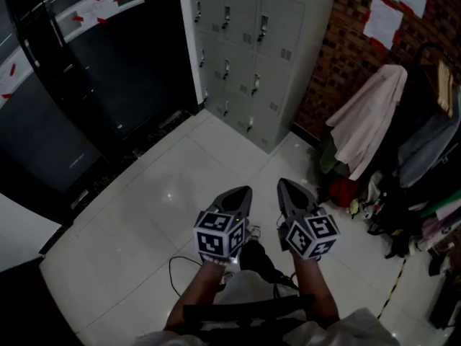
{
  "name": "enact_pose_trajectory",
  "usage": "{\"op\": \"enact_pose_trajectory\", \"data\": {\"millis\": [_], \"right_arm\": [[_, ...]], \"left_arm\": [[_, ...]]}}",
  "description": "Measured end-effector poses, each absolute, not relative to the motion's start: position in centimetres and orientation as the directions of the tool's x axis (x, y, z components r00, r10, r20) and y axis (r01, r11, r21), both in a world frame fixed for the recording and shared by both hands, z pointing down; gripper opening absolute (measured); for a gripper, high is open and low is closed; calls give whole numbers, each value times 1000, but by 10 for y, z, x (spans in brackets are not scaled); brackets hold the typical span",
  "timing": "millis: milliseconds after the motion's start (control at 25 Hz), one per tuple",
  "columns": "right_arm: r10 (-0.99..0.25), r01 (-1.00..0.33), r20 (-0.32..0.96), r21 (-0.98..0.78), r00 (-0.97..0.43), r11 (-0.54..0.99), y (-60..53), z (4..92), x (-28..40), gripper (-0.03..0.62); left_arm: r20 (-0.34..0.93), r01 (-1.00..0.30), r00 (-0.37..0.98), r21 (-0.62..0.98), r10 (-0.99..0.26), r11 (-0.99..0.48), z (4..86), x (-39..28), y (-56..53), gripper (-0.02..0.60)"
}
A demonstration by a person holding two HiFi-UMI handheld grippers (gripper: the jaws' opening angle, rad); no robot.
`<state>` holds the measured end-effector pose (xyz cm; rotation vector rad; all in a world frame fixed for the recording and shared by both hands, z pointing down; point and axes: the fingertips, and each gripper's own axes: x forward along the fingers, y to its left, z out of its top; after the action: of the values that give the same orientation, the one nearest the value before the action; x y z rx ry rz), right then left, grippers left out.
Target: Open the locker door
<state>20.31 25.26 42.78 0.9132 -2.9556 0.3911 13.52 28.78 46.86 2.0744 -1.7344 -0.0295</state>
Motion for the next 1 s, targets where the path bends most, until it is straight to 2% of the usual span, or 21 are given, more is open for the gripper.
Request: {"op": "enact_pose_trajectory", "data": {"millis": [560,1000], "right_arm": [[-517,-516,62,-229,-854,825,85,426,103,9],[-539,-538,64,-228,-840,811,-40,425,80,23]], "left_arm": [[248,-950,159,302,-956,-80,464,39,127,-6],[245,-955,157,286,-957,-83,455,14,4,-6]]}}
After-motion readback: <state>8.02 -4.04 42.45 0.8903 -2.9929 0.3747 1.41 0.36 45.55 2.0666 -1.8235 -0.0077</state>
